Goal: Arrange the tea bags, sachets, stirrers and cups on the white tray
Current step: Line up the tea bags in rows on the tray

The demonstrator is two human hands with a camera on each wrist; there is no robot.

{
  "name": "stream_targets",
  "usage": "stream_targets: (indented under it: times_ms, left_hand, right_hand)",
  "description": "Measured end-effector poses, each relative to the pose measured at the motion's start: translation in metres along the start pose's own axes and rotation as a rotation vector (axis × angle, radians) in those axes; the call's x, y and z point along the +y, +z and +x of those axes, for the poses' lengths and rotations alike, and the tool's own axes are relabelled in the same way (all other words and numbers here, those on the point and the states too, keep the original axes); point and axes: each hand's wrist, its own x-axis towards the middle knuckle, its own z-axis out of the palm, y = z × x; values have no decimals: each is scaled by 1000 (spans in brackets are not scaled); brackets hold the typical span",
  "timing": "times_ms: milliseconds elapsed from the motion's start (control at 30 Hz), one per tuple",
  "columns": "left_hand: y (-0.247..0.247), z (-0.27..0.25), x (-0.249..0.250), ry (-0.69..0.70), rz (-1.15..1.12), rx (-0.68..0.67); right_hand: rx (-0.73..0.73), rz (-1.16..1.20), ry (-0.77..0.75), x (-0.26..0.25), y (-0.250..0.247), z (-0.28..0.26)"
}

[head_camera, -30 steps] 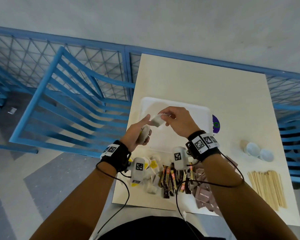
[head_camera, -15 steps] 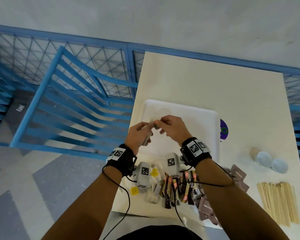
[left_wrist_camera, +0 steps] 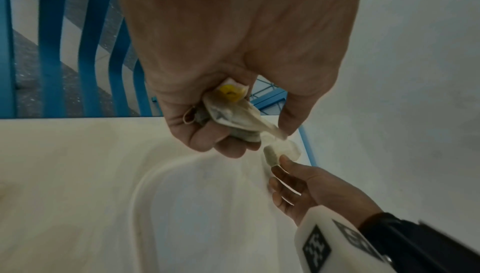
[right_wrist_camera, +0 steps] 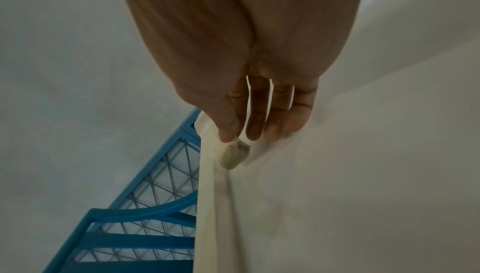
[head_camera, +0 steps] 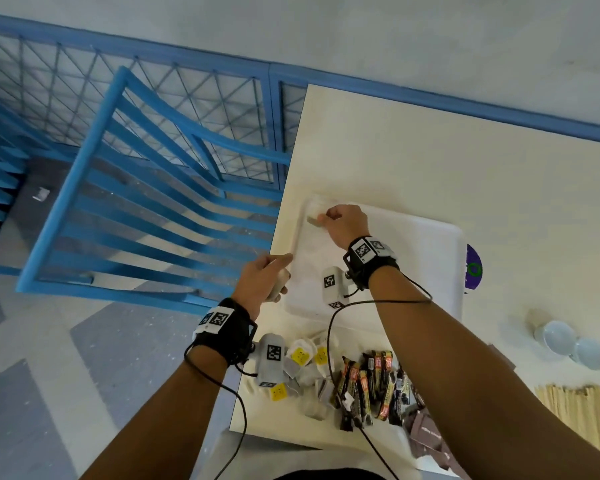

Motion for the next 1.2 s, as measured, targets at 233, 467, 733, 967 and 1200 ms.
stream_targets:
  times_ms: [233,467,733,967,1200]
  left_hand:
    - [-5,4,1,-21,-31,9]
    - [-3,7,6,-14,-12,-5]
    - [-1,2,15,-55,-203,-115]
    - [-3,-3,16,5,-282,-202]
    - [-1,-5,13,0,-194,-134]
  right_hand:
    - [49,-29,-8,-10,11,16]
    - [93,-12,-2,-11,14,21]
    - [138,-3,53,-5,8,19]
    - [-116,62,-138,3,3,-42]
    - [-188,-37,-324,11,14,-81]
